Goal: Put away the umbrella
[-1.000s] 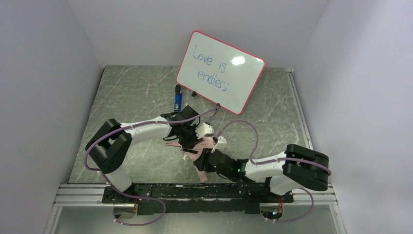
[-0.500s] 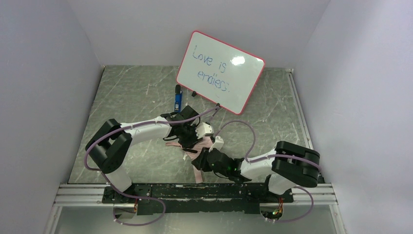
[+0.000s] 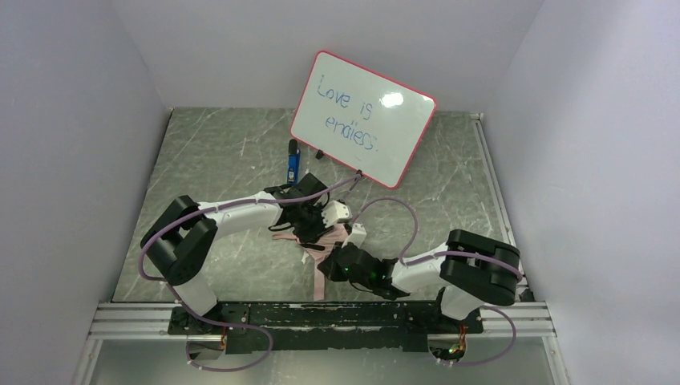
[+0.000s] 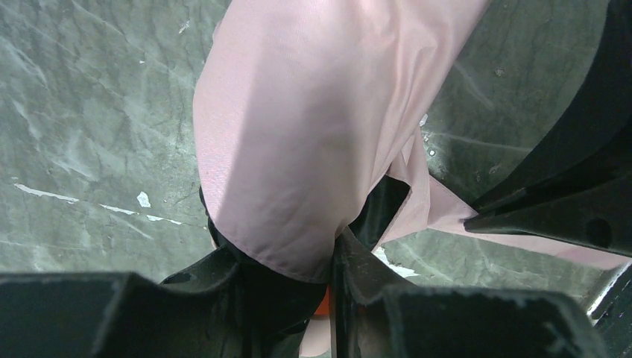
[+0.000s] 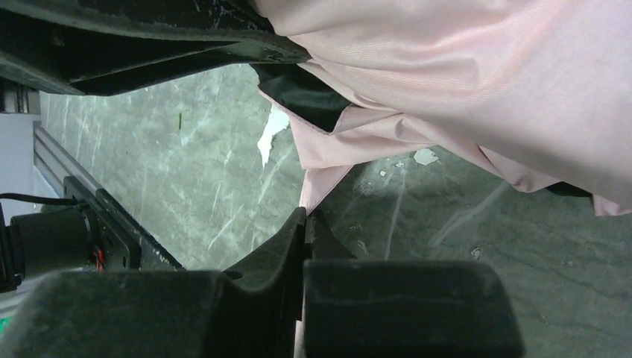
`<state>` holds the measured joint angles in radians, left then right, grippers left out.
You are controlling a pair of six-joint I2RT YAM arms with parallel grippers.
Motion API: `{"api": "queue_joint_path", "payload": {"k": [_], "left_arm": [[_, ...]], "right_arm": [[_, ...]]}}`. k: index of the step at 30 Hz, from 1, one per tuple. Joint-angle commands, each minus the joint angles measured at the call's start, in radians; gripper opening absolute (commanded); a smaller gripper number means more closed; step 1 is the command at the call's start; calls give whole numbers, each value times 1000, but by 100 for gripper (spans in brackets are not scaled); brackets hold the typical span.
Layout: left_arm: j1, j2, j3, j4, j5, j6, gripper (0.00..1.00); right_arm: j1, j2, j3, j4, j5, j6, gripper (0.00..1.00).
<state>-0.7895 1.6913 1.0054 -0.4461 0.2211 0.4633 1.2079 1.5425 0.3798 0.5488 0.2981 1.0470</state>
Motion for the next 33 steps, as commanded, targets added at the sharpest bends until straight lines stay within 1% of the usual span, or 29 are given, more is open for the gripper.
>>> {"api": "queue_joint_path", "payload": {"k": [1, 7, 13, 18, 23, 27, 33], "left_arm": [[7, 30, -34, -11, -145, 12, 5], [8, -9, -50, 8, -188, 5, 5], [9, -36, -63, 22, -209, 2, 5], [10, -38, -67, 35, -219, -12, 5], [10, -14, -52, 47, -294, -57, 5], [9, 22, -32, 58, -301, -106, 5], [9, 5, -57, 115, -307, -124, 5]], "right_arm": [[-2, 35, -26, -75, -47, -28, 0], [-8, -23, -79, -96, -53, 12, 0], [-8, -142, -147, -171, -43, 28, 0], [-9, -260, -189, -217, -61, -6, 0], [-9, -321, -209, -223, -123, -44, 0], [-10, -320, -229, -149, -178, -45, 0], [-9, -282, -231, -2, -265, -21, 0]]}}
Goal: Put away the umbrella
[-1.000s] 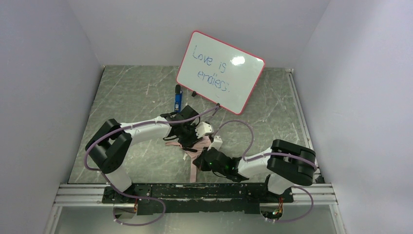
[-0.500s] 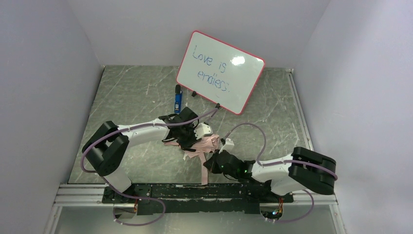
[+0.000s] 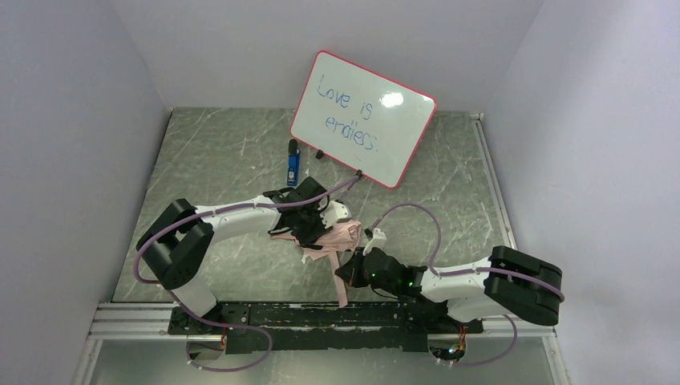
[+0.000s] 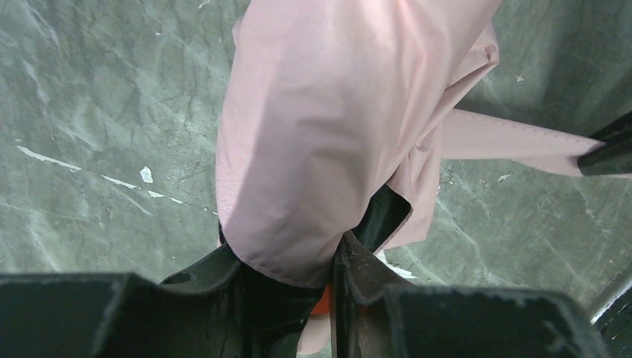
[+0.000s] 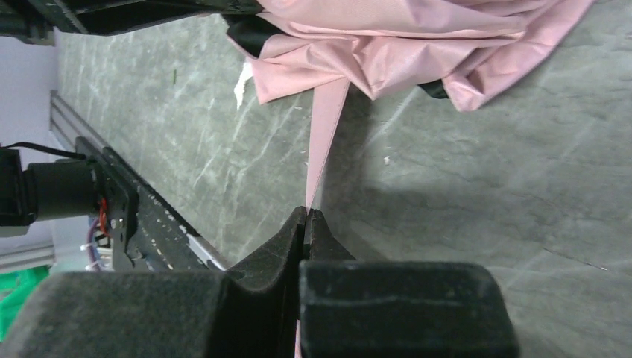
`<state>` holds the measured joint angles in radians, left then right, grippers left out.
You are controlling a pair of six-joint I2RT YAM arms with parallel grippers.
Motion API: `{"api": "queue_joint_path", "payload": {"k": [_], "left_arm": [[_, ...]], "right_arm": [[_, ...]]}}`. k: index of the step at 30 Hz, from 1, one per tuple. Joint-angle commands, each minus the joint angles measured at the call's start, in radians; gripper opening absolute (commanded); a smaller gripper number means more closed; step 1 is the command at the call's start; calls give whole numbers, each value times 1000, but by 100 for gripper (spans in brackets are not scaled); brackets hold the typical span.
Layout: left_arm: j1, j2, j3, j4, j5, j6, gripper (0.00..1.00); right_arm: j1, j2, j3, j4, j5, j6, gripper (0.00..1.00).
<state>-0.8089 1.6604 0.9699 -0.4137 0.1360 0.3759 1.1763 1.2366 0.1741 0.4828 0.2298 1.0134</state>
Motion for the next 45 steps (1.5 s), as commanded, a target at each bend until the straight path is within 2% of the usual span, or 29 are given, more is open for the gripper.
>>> {"api": "queue_joint_path", "payload": {"k": [1, 5, 11, 15, 21, 26, 32, 37, 42, 45], "left_arm": [[28, 33, -25, 86, -225, -35, 5], [29, 36, -28, 86, -233, -26, 5], [28, 52, -33, 88, -252, -25, 5], [22, 61, -28, 86, -268, -32, 5], [-25, 52, -48, 103, -300, -33, 5], [-41, 51, -65, 112, -316, -46, 5], [-52, 39, -88, 127, -333, -30, 5], [-68, 24, -125, 139, -340, 0, 5], [-90, 17, -149, 161, -362, 12, 5], [-102, 27, -155, 171, -377, 13, 5]], "right_arm": [[23, 39, -28, 95, -215, 21, 0], [23, 81, -36, 184, -280, 47, 0], [24, 91, -74, 240, -286, 100, 0], [34, 109, -25, 79, -283, 22, 0], [46, 61, -2, -100, -190, -35, 0], [46, 24, 5, -141, -213, -86, 6], [46, -84, -13, -187, -215, -100, 19], [46, -305, 29, -444, -55, -77, 34], [42, -559, 124, -747, 244, -24, 43], [36, -621, 186, -846, 424, -35, 45]]}}
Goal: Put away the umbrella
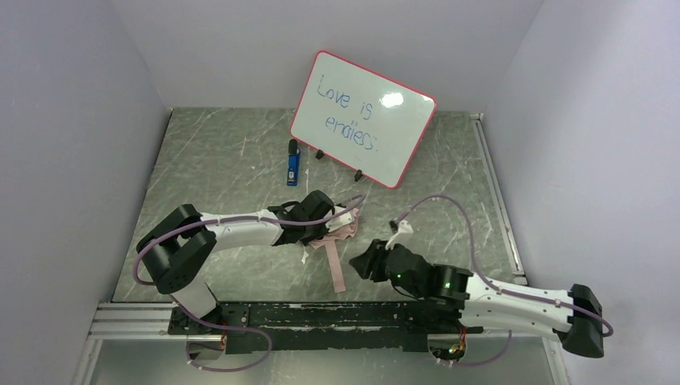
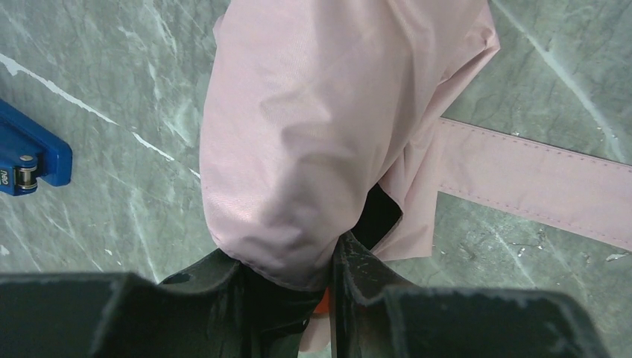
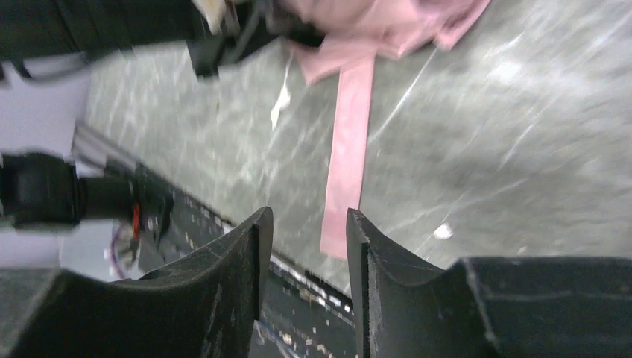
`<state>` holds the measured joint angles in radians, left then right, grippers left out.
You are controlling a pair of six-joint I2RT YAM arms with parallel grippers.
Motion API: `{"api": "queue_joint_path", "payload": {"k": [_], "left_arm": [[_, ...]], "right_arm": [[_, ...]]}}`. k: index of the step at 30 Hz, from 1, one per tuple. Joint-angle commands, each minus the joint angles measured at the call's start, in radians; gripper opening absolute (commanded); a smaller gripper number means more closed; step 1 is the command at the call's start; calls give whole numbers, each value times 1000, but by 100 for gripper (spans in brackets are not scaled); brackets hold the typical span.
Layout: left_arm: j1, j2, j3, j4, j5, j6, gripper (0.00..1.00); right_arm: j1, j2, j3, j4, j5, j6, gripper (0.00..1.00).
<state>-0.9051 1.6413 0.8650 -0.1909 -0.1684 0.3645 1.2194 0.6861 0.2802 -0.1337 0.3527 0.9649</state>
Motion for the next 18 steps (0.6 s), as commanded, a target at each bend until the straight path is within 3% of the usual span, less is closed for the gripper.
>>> {"api": "queue_joint_path", "payload": {"k": [1, 6, 11, 14, 18], "left_arm": [[-11, 49, -52, -49, -77, 26, 5], [-32, 51, -81, -19, -87, 44, 5], [-62, 44, -118, 19, -120, 93, 5], [-87, 17, -162, 81, -170, 134, 5], [-100, -8, -200, 147, -222, 165, 5]], "right_arm": [[-16, -65, 107, -270, 345, 4, 46], [-190, 53, 239, -322, 390, -186, 49], [-472, 141, 294, -120, 174, -462, 56], [-549, 207, 351, -34, 97, -590, 65], [-611, 313, 424, 84, -40, -740, 69]]}}
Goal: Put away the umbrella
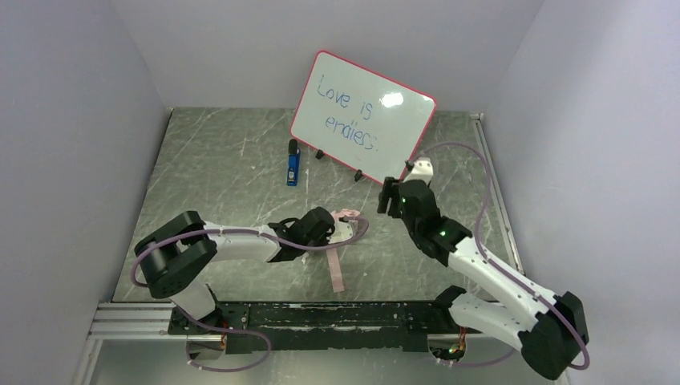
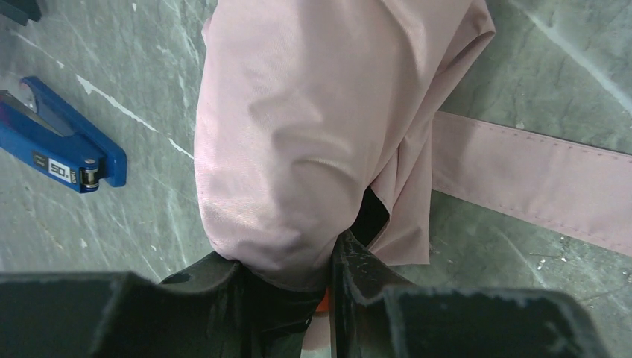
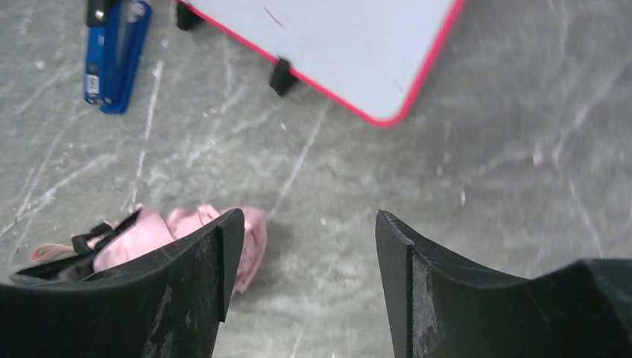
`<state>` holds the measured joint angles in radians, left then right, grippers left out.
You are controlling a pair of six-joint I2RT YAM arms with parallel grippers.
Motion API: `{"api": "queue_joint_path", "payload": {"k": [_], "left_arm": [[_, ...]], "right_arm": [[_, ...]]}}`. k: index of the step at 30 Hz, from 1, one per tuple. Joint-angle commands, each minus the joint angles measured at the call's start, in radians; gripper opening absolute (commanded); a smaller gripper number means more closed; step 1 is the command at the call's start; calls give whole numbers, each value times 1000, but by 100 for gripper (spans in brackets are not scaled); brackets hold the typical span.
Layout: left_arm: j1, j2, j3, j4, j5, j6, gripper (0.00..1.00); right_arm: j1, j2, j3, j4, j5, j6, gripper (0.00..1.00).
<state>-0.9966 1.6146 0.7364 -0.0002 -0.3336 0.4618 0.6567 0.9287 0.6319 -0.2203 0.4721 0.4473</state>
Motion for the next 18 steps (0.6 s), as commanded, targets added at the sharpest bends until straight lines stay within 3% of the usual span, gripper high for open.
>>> {"api": "queue_joint_path", "payload": {"k": [1, 5, 11, 15, 18], "left_arm": [[-11, 18, -75, -34, -59, 75, 5], [-33, 30, -88, 28, -109, 110, 5], [-77, 58, -146, 230, -286, 240, 5], [-84, 77, -171, 336, -300, 299, 5], [-88, 94, -178, 376, -301, 320, 5]], "right_arm": [[-58, 97, 88, 195, -191, -255, 69], [-86, 189, 154, 294, -420, -430, 68], [-99, 316, 253, 277, -711, -667, 66], [-105, 424, 368, 89, -906, -834, 65], [-106, 515, 456, -113, -1044, -1056, 65]]}}
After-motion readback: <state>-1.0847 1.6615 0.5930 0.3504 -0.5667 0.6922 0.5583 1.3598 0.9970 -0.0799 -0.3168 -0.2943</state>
